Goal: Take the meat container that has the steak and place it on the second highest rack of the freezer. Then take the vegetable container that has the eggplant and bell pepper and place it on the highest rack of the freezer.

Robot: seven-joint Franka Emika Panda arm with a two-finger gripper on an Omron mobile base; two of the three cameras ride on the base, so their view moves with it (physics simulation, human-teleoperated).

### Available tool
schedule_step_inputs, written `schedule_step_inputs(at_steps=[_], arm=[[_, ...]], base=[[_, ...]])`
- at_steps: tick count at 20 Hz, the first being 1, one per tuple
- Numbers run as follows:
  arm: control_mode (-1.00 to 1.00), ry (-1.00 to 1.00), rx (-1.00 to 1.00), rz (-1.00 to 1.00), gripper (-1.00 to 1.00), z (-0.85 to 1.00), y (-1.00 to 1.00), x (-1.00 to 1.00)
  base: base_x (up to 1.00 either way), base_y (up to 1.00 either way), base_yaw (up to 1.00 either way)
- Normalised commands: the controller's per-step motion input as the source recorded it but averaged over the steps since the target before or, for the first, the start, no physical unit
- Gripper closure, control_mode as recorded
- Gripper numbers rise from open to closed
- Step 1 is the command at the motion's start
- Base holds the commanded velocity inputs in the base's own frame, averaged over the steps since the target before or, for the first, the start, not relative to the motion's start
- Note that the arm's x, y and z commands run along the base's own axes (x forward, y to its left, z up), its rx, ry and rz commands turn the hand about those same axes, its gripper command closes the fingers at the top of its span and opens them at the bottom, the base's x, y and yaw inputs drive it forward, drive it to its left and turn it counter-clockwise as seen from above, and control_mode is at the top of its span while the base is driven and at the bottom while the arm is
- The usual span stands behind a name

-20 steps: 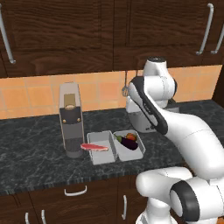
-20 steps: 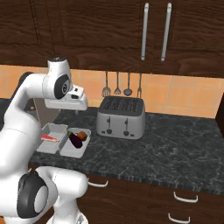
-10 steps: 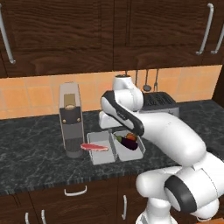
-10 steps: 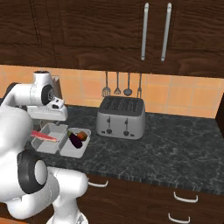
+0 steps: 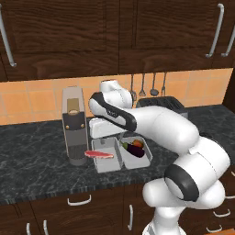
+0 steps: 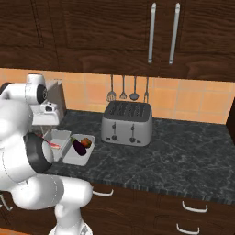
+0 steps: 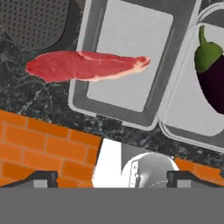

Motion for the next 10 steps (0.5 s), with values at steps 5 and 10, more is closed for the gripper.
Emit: schedule_step_inputs(at_steps=[5,10], arm=[[-1.0,0.11,0.0,0.17,-1.0,-0.52,0.12,0.1],[-1.0,0.0,0.0,0.1,-1.0,-0.8,0.17,0.29]], base=[[0.0,0.0,0.0],[0.0,0.0,0.0]])
